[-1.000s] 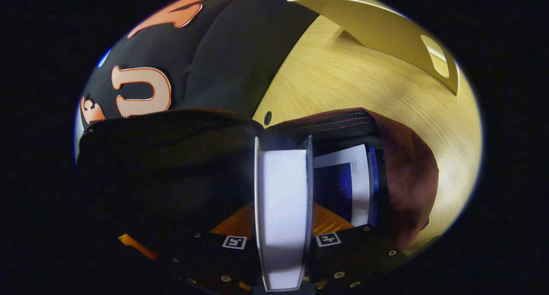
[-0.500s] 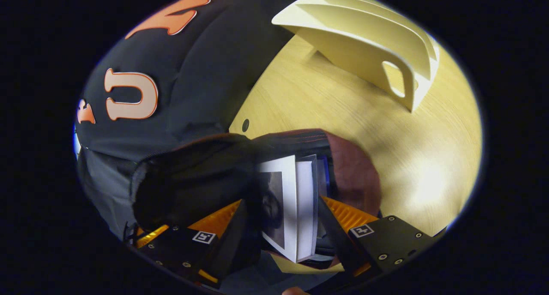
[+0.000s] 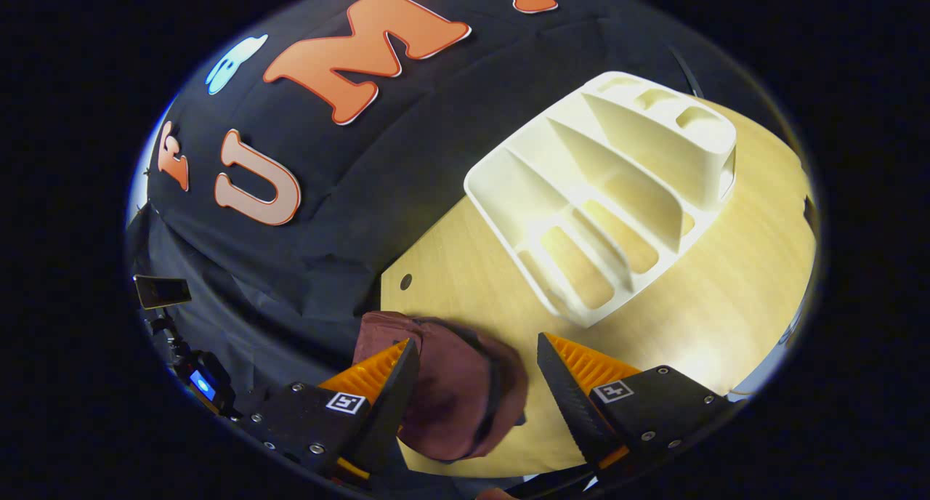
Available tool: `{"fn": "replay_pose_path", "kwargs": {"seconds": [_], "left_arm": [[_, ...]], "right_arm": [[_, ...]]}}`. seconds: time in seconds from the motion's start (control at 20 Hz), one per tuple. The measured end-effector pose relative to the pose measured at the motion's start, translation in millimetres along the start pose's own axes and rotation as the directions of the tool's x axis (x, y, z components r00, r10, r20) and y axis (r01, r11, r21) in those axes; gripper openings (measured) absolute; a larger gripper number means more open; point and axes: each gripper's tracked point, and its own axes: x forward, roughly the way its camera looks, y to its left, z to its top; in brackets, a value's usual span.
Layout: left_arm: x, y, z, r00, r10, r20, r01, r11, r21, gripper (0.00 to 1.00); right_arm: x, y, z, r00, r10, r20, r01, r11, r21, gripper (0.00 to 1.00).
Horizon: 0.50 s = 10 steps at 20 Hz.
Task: Open the schoolbag, grab two books from the bookshelf and put them into the schoolbag.
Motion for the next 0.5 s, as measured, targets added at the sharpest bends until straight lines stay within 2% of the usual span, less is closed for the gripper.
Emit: {"fn": "replay_pose_path", "kwargs": {"seconds": [0.1,0.35,0.5], "left_arm": [[10.7,-22.5,4.1,0.999,0.035,-0.006,-0.035,0.999,-0.003,0.94],[18.2,-76.7,35.2,0.990,0.119,0.071,-0.116,0.992,-0.048,0.97],[14.3,-101.9,58.2,0.974,0.185,0.129,-0.169,0.978,-0.124,0.98]], "right_arm": [[-19.5,-26.1,20.0,1.000,-0.006,-0.006,0.006,0.999,-0.032,0.97],[-59.4,-75.0,81.9,0.997,-0.032,0.077,0.045,0.985,-0.166,0.97],[-79.4,-85.2,106.1,0.995,-0.001,0.097,0.028,0.962,-0.271,0.98]]}}
